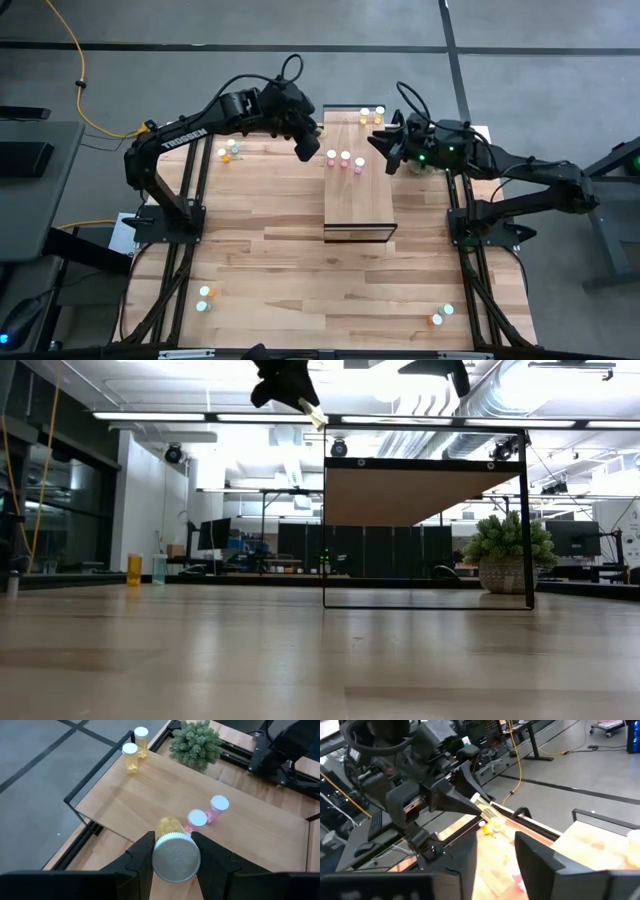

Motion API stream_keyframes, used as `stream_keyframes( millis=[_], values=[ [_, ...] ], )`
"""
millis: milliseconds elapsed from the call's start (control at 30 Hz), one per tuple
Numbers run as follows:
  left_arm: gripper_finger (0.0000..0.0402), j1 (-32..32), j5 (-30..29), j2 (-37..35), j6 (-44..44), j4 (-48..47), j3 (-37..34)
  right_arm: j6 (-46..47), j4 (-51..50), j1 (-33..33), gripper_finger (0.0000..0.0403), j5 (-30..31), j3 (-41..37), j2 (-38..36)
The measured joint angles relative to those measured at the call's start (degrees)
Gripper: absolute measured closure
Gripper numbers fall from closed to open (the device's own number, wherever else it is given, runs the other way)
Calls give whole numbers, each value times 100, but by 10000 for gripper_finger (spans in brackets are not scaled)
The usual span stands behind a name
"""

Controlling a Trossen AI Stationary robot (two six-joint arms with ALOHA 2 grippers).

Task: Pick and place medicine bottles onto shelf by color
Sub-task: Put the yellow pill bottle on the shelf aligned with the other yellow pill bottles

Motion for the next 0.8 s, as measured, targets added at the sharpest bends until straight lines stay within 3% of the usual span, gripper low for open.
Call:
stream_keyframes(
  millis=[267,500,800],
  values=[
    [290,0,-4,-2,-3,126,0,349,-3,-228,391,23,0,98],
    [290,0,-2,-2,-57,136,0,632,103,-364,401,-18,0,695],
    [290,0,202,-4,-318,515,0,871,1862,-552,402,-432,-2,1701]
  ],
)
